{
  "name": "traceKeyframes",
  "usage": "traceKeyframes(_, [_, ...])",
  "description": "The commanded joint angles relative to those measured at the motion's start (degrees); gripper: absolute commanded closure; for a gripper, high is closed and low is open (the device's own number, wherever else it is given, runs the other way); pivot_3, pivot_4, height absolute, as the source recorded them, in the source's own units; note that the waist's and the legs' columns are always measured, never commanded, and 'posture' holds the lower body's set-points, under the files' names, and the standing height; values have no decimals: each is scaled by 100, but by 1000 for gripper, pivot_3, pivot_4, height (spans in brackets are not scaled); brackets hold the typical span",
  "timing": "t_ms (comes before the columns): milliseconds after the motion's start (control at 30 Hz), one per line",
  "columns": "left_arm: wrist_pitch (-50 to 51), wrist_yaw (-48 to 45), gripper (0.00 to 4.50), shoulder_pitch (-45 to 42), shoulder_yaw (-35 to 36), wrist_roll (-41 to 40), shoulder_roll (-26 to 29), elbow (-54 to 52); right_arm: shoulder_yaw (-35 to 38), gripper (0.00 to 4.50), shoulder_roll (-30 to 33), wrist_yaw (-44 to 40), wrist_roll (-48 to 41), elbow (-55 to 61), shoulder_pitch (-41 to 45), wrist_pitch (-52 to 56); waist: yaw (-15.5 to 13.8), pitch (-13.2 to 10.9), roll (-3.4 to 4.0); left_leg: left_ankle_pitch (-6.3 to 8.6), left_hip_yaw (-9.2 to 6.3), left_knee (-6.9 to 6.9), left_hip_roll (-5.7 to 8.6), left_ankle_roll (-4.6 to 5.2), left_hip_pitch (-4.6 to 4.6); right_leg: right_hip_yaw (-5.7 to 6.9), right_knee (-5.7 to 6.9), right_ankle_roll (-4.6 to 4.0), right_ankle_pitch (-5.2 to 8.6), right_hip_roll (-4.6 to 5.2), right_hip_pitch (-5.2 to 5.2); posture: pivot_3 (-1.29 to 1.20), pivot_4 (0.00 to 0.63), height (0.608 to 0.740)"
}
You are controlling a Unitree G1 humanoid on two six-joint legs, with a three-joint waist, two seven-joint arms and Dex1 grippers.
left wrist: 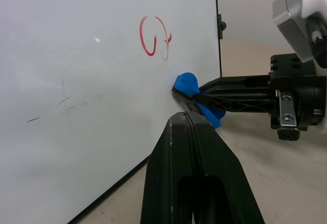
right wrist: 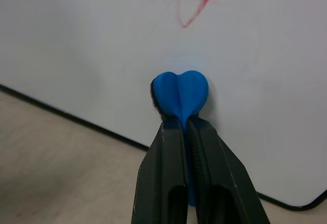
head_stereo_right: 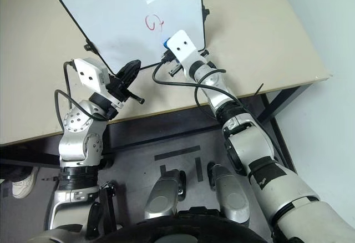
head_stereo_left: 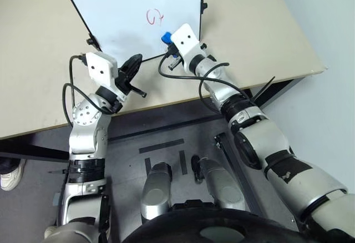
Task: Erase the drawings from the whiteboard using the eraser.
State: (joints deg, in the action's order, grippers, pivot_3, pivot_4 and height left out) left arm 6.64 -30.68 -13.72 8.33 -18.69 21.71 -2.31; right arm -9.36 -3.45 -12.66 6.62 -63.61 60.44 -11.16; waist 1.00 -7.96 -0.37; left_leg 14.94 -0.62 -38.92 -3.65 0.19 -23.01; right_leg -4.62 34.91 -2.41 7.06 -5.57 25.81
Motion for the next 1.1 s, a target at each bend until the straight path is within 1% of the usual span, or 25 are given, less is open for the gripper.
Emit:
traceKeyframes(33, [-33, 23, 4500, -23, 39, -28, 9, -246, 291, 4485, 91, 255, -110, 305, 513, -296, 4, 0, 0, 2, 0, 1, 0, -3, -4, 0, 0, -9, -24, 0, 5, 0, 150, 740])
traceKeyframes(67, [-33, 20, 4500, -32, 32, -24, 8, -235, 335, 4485, 105, 258, -141, 339, 581, -316, 6, 0, 0, 3, 1, 3, 0, -4, -6, 0, -1, -24, -34, 0, 8, 0, 150, 740])
traceKeyframes(233, [-36, 8, 4500, -82, 0, -13, -8, -178, 436, 4485, 85, 324, -138, 478, 669, -472, 49, 0, -1, 3, 1, 4, 0, -4, -10, 0, -2, -38, -35, 0, 14, 0, 150, 740])
traceKeyframes(367, [-45, -5, 4500, -89, -15, -11, -19, -154, 458, 4485, 13, 242, -138, 602, 600, -518, 54, 0, -1, 2, -1, 4, 0, -3, -8, 0, -1, -34, -28, -4, 18, 0, 150, 740])
traceKeyframes(467, [-81, -5, 4500, -84, -11, 15, -17, -92, 365, 4485, -91, 15, -98, 613, 480, -436, 57, 0, -1, 2, -1, 8, -1, -3, -8, 0, 0, -20, -35, -5, 21, 0, 150, 740])
traceKeyframes(600, [-135, 64, 4500, -83, 69, 88, 22, 16, 163, 4485, -224, -132, 92, 381, 266, -379, 61, 0, -1, 3, 0, 12, -1, -4, -7, 0, -1, -27, -39, -5, 21, 0, 150, 740])
traceKeyframes(867, [-161, 90, 4500, -88, 115, 67, 77, 69, 83, 4485, -294, 12, 235, -19, 271, -262, 57, 0, -1, 4, -1, 15, -1, -5, -8, 0, -1, -28, -39, -4, 22, 0, 150, 740])
traceKeyframes(1000, [-138, 39, 4500, -50, 73, -7, 33, -22, 246, 4485, -204, 256, 174, 55, 450, -370, 56, 0, -1, 4, 0, 15, -1, -5, -8, 0, -2, -29, -38, -4, 22, 0, 150, 740])
traceKeyframes(1100, [-127, 32, 4500, -46, 59, -12, 26, -31, 351, 4485, -154, 242, 65, 199, 612, -422, 55, 0, -1, 4, -1, 15, -1, -5, -9, 0, 0, -32, -39, -4, 23, 0, 150, 740])
